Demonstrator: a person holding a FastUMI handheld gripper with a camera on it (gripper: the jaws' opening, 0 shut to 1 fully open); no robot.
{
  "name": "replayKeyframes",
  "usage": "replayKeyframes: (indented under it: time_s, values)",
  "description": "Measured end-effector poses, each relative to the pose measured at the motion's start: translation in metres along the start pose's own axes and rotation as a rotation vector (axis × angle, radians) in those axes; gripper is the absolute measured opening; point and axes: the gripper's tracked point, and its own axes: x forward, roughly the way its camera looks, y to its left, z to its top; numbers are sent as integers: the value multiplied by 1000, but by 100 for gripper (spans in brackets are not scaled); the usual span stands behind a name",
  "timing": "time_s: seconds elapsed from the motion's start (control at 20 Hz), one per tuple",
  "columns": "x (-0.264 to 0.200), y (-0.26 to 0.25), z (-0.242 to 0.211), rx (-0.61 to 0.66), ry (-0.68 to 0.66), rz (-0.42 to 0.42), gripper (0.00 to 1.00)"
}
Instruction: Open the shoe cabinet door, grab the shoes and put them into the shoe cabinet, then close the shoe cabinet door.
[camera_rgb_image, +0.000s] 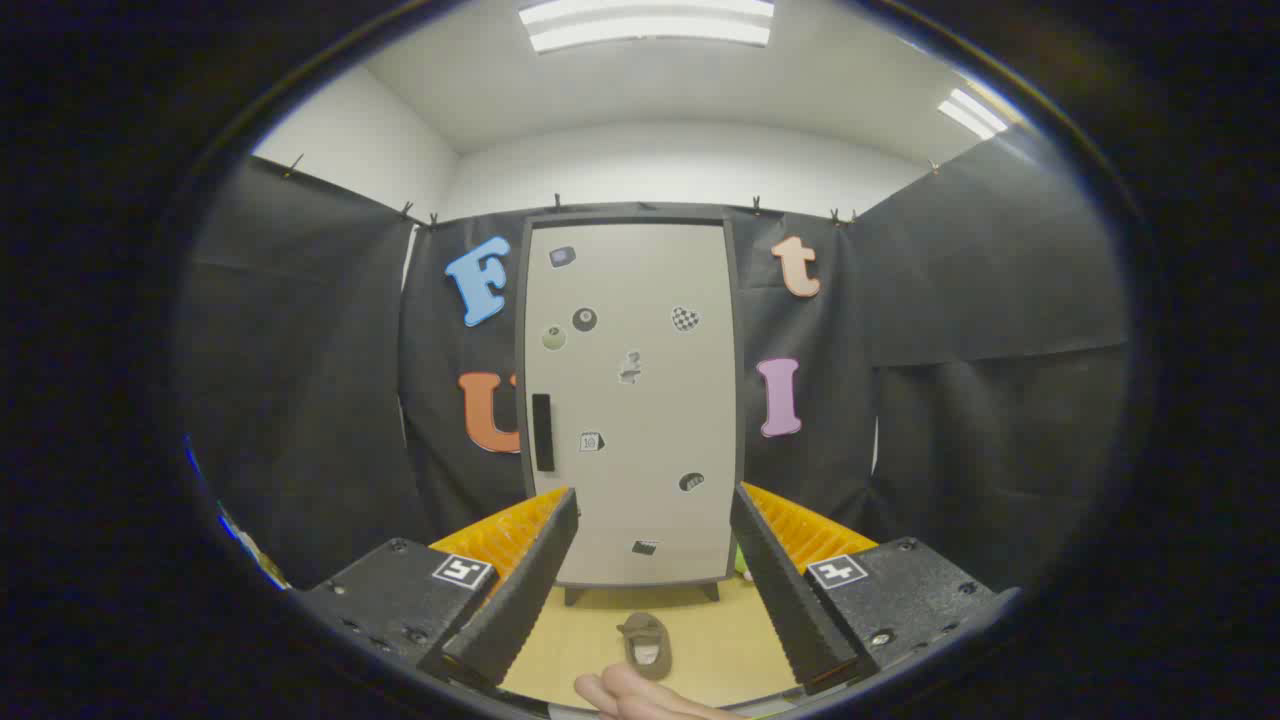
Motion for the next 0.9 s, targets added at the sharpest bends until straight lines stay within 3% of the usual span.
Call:
replayKeyframes:
  time_s: [0.25, 0.9]
  values:
    - [13, 4, -3, -35, -5, -21, 100]
    - [48, 34, -11, 33, -13, -17, 100]
